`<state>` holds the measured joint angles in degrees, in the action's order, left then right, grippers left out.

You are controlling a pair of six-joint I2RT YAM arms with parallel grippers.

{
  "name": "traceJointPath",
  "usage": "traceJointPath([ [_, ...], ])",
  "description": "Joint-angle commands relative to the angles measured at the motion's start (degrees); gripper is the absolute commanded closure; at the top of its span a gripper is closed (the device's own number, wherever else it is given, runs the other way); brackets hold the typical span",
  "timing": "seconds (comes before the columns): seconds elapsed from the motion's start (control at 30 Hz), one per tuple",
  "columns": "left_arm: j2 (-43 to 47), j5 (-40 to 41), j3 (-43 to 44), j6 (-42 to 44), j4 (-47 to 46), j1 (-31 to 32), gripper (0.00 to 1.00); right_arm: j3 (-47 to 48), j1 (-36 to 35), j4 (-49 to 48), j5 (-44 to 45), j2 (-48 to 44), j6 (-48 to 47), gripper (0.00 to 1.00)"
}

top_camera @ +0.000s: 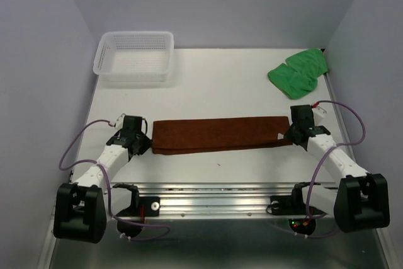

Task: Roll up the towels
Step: Fold the towel

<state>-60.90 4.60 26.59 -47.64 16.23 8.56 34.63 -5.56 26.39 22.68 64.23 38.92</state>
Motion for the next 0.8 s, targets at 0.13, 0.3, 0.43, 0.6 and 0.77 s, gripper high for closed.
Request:
traceJointPath([
  [0.13, 2.54, -1.26, -1.01, -0.70, 1.35, 0.50, 0.38, -1.14, 0.55, -0.55, 2.29, 0.55, 1.42, 0.61],
  [0.3, 6.49, -1.52, 0.39, -1.58, 3.72, 0.58, 0.10, -1.67, 0.55, 0.41, 3.60, -1.29, 2.30, 0.38],
  [0.43, 9.22, -1.09, 2.59, -1.93, 6.88, 0.67, 0.01, 0.43, 0.55, 1.90, 3.25, -2.52, 2.04, 0.20],
  [0.6, 9.58, -2.31, 6.45, -1.23, 6.81, 1.37, 0.01, 3.68, 0.55, 2.08, 0.27, -4.90, -3.84, 0.00],
  [0.77, 5.19, -2.06, 9.09, -0.88, 4.87, 4.53, 0.01, 5.62, 0.55, 1.30, 0.26, -5.43, -6.57, 0.00],
])
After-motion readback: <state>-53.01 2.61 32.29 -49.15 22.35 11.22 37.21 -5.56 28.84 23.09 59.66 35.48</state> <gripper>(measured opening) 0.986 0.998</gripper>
